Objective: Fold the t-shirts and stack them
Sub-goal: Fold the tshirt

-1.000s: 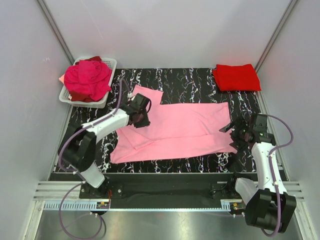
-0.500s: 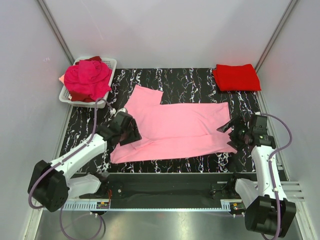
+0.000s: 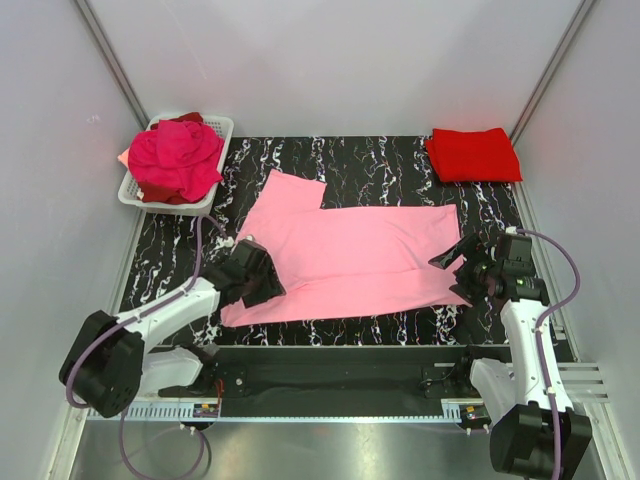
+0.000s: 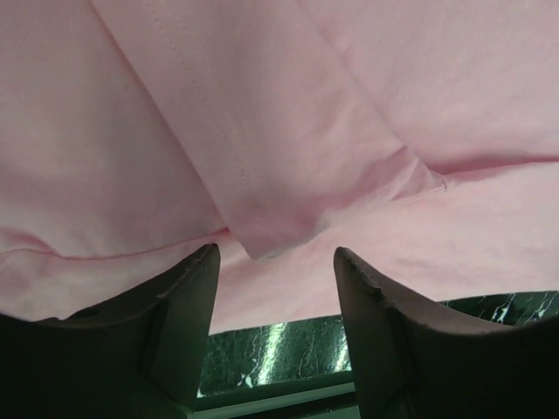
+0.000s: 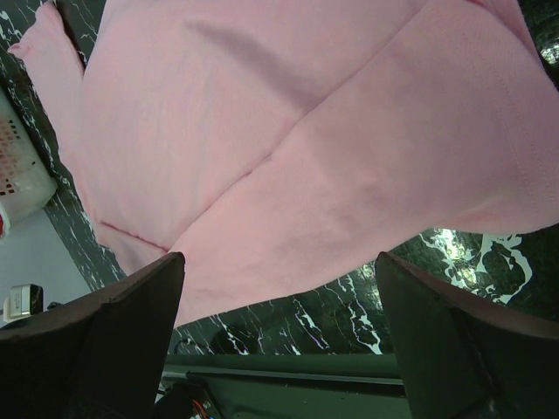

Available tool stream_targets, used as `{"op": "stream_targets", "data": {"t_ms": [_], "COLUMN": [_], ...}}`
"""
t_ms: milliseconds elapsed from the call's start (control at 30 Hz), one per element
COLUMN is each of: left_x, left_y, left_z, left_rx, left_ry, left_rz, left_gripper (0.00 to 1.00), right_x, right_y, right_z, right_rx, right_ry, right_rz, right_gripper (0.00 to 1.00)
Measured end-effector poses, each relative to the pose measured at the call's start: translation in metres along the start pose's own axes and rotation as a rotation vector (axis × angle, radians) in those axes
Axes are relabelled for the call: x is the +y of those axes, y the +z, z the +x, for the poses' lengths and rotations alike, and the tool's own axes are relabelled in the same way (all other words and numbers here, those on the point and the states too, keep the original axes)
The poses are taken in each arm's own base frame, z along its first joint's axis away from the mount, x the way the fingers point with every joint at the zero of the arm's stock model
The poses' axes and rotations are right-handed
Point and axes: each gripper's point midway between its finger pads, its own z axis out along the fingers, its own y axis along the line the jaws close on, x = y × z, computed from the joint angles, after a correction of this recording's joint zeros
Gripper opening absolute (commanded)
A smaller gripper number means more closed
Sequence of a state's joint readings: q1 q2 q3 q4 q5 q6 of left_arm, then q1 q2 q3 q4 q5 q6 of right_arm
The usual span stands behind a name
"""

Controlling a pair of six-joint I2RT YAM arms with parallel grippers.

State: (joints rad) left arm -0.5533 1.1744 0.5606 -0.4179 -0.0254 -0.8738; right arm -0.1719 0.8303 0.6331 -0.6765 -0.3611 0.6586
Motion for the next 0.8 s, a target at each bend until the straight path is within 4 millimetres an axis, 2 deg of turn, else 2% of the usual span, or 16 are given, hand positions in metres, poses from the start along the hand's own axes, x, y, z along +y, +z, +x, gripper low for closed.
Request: {"op": "stream_targets", "data": {"t_ms": [133,267,300,400,533,633,800], "left_x": [-0.003,-0.002,-0.002,-0.002,-0.002,-0.001,-0.011], "left_y": [0.004,0.009,0.010,0.011,0.011,0.011,0.006], "left_z": [-0.002,-0.001,-0.001,-0.001,-0.002,-0.003,-0.021], "left_rx": [-0.006,0.002,0.003,0.002,-0.001,-0.001,-0.012], "left_ry": [-0.006,-0.009,-0.011,-0.012,-0.006,0.006,0.061], "left_rz": [0.007,-0.003,-0.004,-0.003,-0.005,-0.011,-0.043], "left_gripper": [0.53,0.40,0.30,0.16,0.05,0.02,0.07], "right_x": [0.000,0.000,0.000,0.000,0.000,-0.001,-0.001], "right_y": [0.000,0.000,0.000,0.000,0.000,0.001,0.001], "right_z": [0.000,0.000,0.000,0.000,0.000,0.000,0.000], "right_rx": [0.000,0.000,0.000,0.000,0.002,0.003,0.005], "right_ry": [0.000,-0.001,0.000,0.000,0.000,0.001,0.002], "right_rz": [0.000,0.000,0.000,0.000,0.001,0.003,0.005], "right_gripper": [0.98,0.98,0.98,0.98,0.98,0.98,0.98]}}
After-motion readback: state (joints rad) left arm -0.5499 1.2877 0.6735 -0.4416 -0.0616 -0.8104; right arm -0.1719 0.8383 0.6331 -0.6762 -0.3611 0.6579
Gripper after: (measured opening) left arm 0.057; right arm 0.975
